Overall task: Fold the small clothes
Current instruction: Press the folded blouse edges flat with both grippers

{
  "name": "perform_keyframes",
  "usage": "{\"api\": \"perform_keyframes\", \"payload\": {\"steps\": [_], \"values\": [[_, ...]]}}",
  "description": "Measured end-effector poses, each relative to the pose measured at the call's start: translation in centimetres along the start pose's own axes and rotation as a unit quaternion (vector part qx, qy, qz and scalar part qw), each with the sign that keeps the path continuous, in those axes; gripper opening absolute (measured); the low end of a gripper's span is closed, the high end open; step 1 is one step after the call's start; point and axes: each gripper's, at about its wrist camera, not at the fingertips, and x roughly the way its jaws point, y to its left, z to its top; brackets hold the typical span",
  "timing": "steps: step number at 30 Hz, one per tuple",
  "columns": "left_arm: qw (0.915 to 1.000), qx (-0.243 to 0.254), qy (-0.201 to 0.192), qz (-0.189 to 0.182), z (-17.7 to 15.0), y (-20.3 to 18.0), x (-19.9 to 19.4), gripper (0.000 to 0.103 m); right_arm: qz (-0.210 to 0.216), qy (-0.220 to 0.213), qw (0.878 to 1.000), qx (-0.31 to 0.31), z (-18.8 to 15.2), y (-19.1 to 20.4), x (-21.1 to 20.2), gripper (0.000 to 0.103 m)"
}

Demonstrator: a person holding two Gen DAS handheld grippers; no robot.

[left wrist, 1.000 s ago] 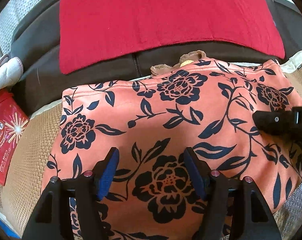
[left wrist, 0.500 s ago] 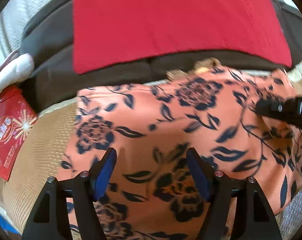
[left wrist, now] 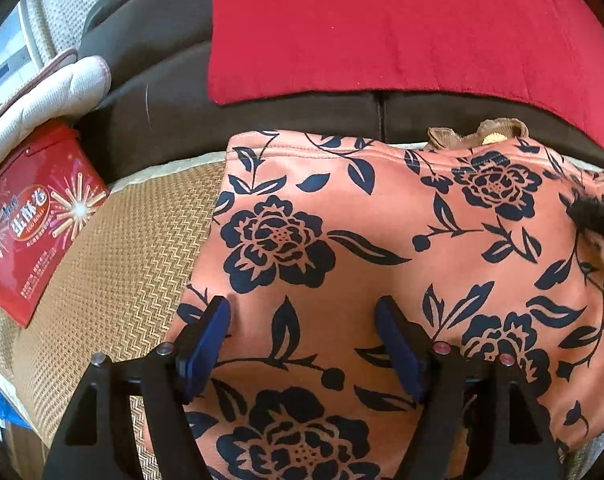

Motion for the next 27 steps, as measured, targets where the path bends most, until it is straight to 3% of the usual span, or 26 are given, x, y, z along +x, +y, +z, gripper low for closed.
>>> {"api": "perform_keyframes", "payload": {"steps": [3,5,11,16,22,27], "values": [[0.9999,-0.005,0.012,-0.002,0.1,0.3,0.4,0.077,-0.023,0.016,0.999,-0.018,-0.5,0.4,1.0,0.013],[0.9997,0.005,0.023,0.005,-0.1,0.0,0.9,0.089,-0.017,0.014,1.0,-0.016,-0.3,0.5,0.3,0.013],[0.9988,0.015,0.006,0.045,-0.7,-0.9,1.4,0.103,-0.025,-0.009,0.999,-0.018,0.0,-0.3,-2.7,0.012],[0.9998,-0.01,0.013,0.015,-1.2,0.3,1.8,0.103,-0.051,-0.01,0.998,-0.03,-0.1,-1.6,-4.5,0.012],[0.9996,-0.022,0.01,0.017,-2.0,0.6,1.4,0.103,-0.096,-0.005,0.994,-0.057,-0.4,-3.4,-5.2,0.012],[0.999,-0.038,0.009,0.021,-2.9,0.7,0.5,0.103,-0.092,-0.005,0.994,-0.052,-0.1,-4.0,-6.1,0.012]]}}
